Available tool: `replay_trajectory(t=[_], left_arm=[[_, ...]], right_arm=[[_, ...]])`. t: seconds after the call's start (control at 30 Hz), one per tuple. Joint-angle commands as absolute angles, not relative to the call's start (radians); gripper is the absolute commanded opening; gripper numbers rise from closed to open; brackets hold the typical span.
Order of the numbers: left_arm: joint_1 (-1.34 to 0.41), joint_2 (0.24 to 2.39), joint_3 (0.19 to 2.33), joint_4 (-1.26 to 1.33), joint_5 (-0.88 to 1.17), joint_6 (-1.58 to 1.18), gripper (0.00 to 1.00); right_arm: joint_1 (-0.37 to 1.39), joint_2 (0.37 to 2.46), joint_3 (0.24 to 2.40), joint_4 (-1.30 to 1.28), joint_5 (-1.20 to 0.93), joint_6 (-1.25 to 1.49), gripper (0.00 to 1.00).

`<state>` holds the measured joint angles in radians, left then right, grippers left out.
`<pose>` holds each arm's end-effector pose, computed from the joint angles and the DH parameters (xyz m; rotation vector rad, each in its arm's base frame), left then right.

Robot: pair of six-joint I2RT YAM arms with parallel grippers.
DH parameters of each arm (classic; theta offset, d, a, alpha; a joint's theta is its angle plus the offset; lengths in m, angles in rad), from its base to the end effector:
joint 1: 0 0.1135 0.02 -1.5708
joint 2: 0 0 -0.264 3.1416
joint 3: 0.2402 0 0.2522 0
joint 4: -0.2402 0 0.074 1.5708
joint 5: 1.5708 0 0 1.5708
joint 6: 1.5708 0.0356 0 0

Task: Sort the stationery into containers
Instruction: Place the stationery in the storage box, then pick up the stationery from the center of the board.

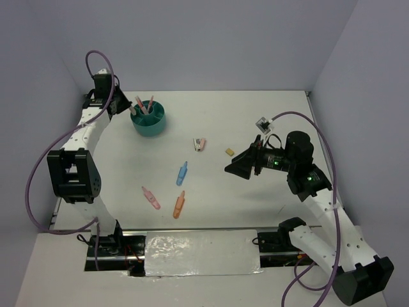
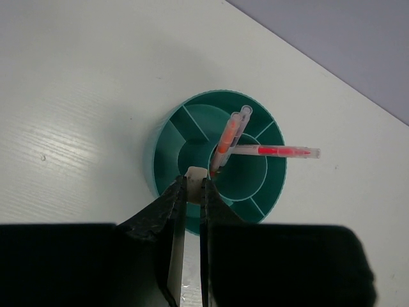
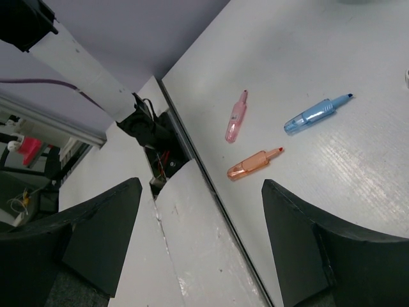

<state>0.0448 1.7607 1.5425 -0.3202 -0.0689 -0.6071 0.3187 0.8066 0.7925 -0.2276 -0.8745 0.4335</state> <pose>0.4155 0.0211 0.3221 -0.7176 1.9937 -0.2635 0.1596 0.0814 0.3375 -0.5568 1.8414 1.3051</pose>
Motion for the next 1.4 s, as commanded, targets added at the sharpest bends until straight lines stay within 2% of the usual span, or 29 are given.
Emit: replay_trajectory(t=[0.0,0.2,0.4,0.47,0.53,0.6,0.7,0.83,0.93,1.03,1.07,1.1,1.13,1.23,1.37], left_arm=[[0.052,1.764,1.566,-0.261,-0.078,-0.607,0.0],[0.052,1.775,1.494,-0.209,-0.081,-0.606,0.08],[0.054,1.792,1.453,-0.143,-0.057,-0.611,0.24],[0.054,1.798,1.445,-0.138,-0.058,-0.611,0.34],[0.054,1.798,1.434,-0.129,-0.072,-0.618,0.52],[0.054,1.796,1.437,-0.14,-0.08,-0.621,0.64],[0.055,1.776,1.442,-0.144,-0.066,-0.627,0.67],[0.055,1.683,1.453,-0.166,-0.064,-0.643,0.68],[0.052,1.603,1.466,-0.265,-0.028,-0.641,0.69],[0.045,1.501,1.409,-0.331,0.026,-0.627,0.77],[0.041,1.476,1.388,-0.336,0.085,-0.62,0.82],[0.038,1.454,1.373,-0.372,0.104,-0.594,0.93],[0.026,1.415,1.35,-0.402,0.124,-0.575,0.99],[0.017,1.326,1.273,-0.472,0.155,-0.531,0.99],[0.015,1.22,1.158,-0.485,0.292,-0.512,0.99]], right_arm=[[0.327,0.772,0.796,-0.219,-0.862,0.445,0.84],[0.328,0.762,0.787,-0.212,-0.858,0.462,0.84],[0.33,0.772,0.792,-0.212,-0.859,0.471,0.84],[0.328,0.772,0.795,-0.206,-0.856,0.477,0.84],[0.33,0.772,0.793,-0.199,-0.854,0.483,0.84],[0.33,0.778,0.795,-0.206,-0.847,0.477,0.84],[0.33,0.795,0.802,-0.228,-0.83,0.45,0.84],[0.328,0.853,0.836,-0.311,-0.651,0.393,0.84],[0.328,1.03,0.899,-0.498,-0.368,0.351,0.84],[0.328,1.228,0.977,-0.572,-0.267,0.243,0.81],[0.327,1.267,1.006,-0.572,-0.194,0.224,0.8],[0.328,1.3,1.026,-0.569,-0.166,0.207,0.8],[0.327,1.371,1.072,-0.566,-0.116,0.203,0.8],[0.33,1.538,1.152,-0.554,-0.08,0.202,0.78],[0.341,1.722,1.303,-0.552,-0.019,0.096,0.77]])
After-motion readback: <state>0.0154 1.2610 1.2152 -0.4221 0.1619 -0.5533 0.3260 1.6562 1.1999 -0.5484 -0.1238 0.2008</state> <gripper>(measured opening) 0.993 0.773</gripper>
